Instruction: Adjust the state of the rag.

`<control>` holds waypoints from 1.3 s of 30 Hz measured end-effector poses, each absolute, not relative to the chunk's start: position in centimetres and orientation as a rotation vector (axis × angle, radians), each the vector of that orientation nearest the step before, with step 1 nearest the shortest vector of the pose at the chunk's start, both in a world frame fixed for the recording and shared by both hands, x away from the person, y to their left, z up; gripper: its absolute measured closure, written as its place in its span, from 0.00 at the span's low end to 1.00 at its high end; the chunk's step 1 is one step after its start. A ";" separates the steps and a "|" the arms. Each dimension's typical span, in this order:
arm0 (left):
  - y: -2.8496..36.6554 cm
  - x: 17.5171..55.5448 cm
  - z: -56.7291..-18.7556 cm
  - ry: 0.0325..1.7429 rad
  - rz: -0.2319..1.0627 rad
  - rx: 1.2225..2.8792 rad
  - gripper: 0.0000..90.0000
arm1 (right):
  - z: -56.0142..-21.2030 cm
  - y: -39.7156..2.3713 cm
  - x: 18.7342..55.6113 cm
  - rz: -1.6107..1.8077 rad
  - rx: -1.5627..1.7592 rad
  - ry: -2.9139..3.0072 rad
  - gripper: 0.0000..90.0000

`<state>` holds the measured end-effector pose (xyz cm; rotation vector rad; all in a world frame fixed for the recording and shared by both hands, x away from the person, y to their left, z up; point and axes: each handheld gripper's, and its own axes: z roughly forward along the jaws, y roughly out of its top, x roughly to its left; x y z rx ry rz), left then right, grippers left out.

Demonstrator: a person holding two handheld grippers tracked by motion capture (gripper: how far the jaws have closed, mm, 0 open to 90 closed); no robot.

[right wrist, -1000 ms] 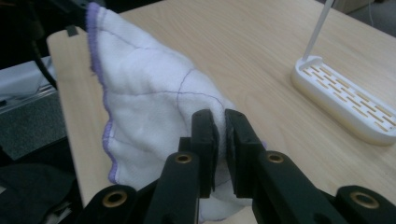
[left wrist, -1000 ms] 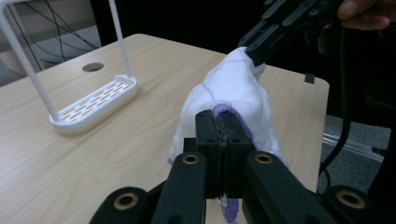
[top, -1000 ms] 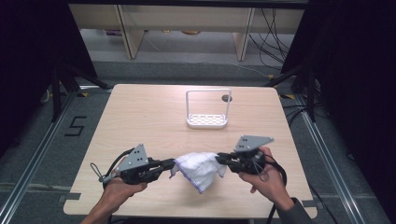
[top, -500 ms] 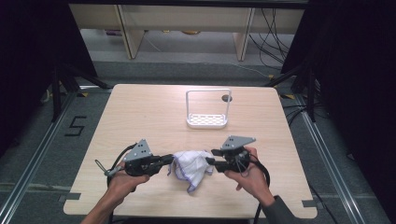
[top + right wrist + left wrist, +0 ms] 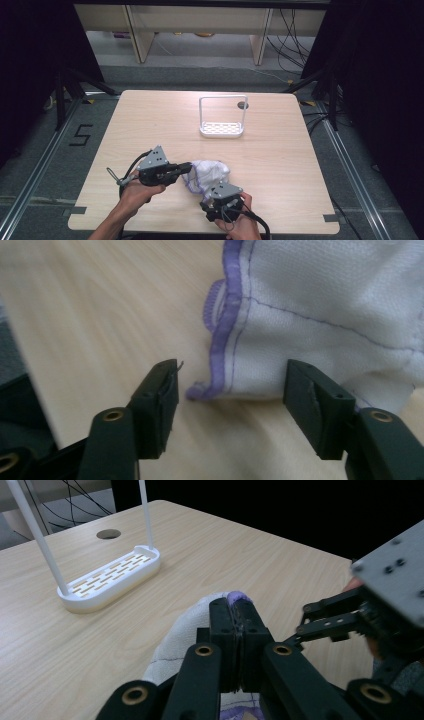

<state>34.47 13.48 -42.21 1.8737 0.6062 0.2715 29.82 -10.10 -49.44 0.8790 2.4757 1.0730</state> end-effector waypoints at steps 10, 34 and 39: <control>15.8 33.4 -40.9 0.611 0.283 1.838 0.98 | -46.2 -14.8 31.2 1.246 0.821 2.491 0.98; 14.7 40.2 -41.1 0.738 0.272 1.878 0.97 | -39.9 -17.8 40.9 1.160 0.823 2.597 0.99; 14.7 43.0 -44.8 0.836 0.287 1.909 0.97 | -43.4 -16.2 45.9 1.065 0.881 2.609 0.99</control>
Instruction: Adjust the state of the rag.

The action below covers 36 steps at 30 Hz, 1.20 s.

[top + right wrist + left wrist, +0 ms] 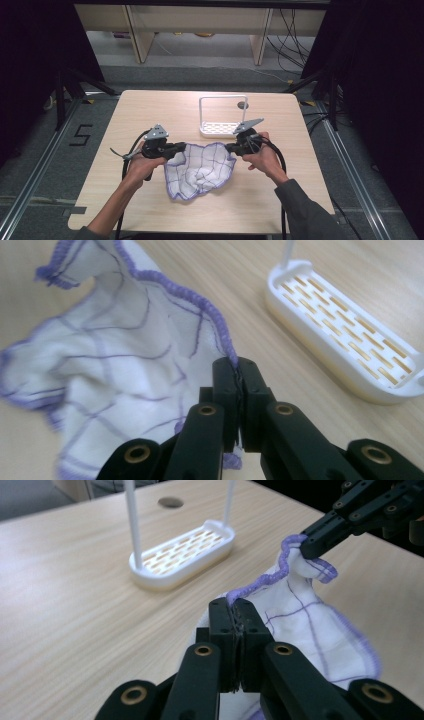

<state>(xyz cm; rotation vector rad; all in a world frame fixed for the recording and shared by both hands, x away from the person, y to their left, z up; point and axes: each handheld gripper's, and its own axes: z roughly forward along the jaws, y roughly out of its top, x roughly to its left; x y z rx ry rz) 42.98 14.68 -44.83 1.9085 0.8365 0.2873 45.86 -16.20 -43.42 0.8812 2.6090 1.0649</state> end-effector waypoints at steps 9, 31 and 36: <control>16.3 42.8 -45.9 0.952 0.317 1.886 0.56 | -44.1 -16.3 48.3 0.976 1.080 2.482 0.61; 15.2 31.7 -50.0 0.800 0.182 2.066 0.48 | -46.3 -13.4 35.8 1.069 0.756 2.616 0.50; 14.6 31.8 -50.9 0.781 0.253 2.144 0.76 | -47.7 -11.9 37.1 0.994 0.703 2.646 0.74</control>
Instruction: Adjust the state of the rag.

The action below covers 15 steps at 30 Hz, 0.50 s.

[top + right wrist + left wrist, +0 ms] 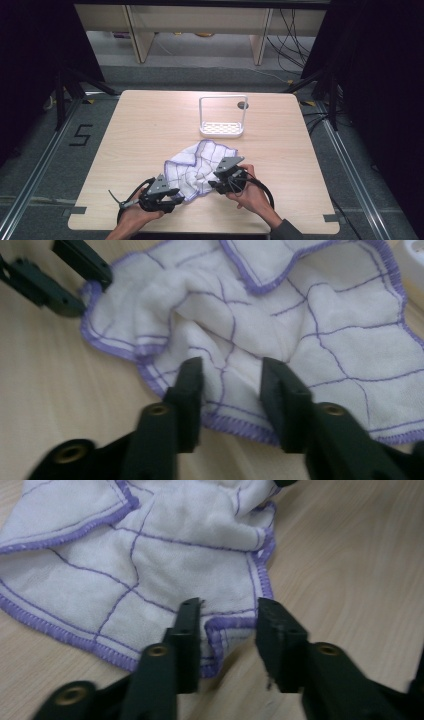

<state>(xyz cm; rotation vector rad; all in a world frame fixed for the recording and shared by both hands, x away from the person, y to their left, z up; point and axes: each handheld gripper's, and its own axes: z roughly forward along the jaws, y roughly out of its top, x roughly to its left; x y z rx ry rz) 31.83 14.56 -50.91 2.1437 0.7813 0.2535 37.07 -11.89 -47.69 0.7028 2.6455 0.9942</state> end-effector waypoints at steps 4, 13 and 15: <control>15.3 31.8 -50.7 0.780 0.279 2.158 0.96 | -48.5 -12.1 38.5 0.989 0.681 2.665 0.92; 17.0 29.8 -48.5 0.747 0.248 2.044 0.98 | -45.9 -17.9 38.1 1.123 0.774 2.651 0.94; 17.1 29.4 -48.6 0.734 0.240 2.039 0.98 | -45.9 -19.0 37.9 1.116 0.826 2.651 0.94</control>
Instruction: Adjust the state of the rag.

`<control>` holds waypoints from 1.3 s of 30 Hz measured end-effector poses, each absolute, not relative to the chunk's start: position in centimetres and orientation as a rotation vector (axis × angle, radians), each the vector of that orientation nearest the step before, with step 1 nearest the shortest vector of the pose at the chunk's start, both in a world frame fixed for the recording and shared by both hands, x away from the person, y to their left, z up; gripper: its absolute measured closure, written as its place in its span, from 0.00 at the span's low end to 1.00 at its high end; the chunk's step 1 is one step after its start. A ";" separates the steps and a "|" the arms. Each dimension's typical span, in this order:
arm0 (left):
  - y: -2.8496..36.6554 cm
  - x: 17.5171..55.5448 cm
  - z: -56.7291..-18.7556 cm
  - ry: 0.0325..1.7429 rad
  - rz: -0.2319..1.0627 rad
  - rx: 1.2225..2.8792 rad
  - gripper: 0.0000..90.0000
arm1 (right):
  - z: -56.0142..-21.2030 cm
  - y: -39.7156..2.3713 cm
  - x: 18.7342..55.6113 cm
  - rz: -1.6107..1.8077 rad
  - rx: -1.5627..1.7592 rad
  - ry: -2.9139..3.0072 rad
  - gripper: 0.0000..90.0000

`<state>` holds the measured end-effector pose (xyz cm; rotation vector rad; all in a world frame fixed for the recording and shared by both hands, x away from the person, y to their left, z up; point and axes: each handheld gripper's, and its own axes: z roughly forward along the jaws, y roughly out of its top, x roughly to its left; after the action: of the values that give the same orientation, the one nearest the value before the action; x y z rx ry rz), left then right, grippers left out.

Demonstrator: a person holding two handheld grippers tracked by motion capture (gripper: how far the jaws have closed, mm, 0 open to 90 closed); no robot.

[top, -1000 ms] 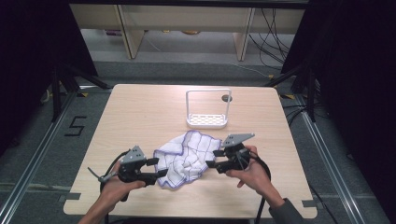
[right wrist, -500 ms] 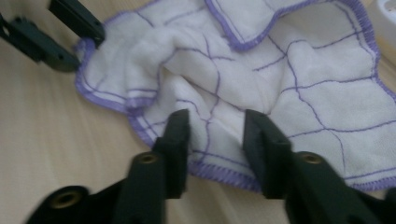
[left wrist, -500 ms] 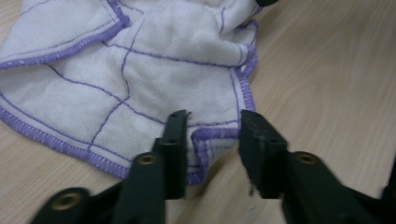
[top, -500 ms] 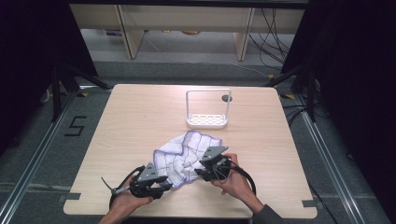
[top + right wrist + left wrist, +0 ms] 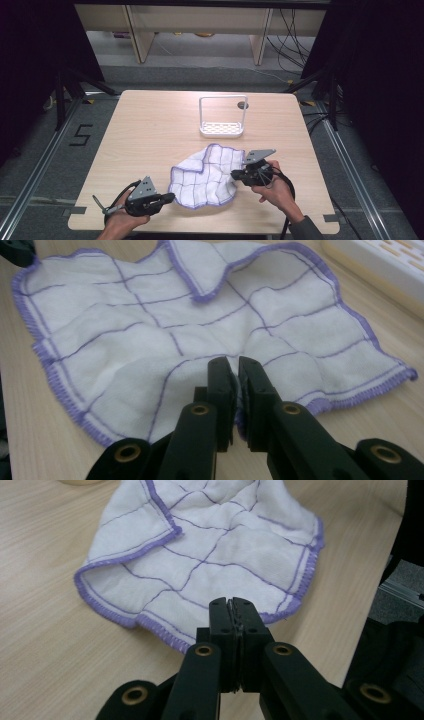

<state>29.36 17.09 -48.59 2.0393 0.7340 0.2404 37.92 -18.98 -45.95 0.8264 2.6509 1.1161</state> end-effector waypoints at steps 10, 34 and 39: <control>16.8 29.3 -49.8 0.742 0.223 2.080 0.97 | -45.5 -19.3 35.5 1.125 0.896 2.562 0.63; 16.5 28.5 -49.8 0.711 0.215 2.097 0.97 | -47.8 -20.6 30.9 0.996 0.849 2.658 0.97; 15.8 27.6 -50.0 0.640 0.202 2.160 0.97 | -47.2 -22.2 28.2 0.976 0.875 2.667 0.96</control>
<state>27.62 15.85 -50.00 2.1604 0.6397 0.2015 28.18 -22.20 -47.23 0.8751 2.6674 0.9757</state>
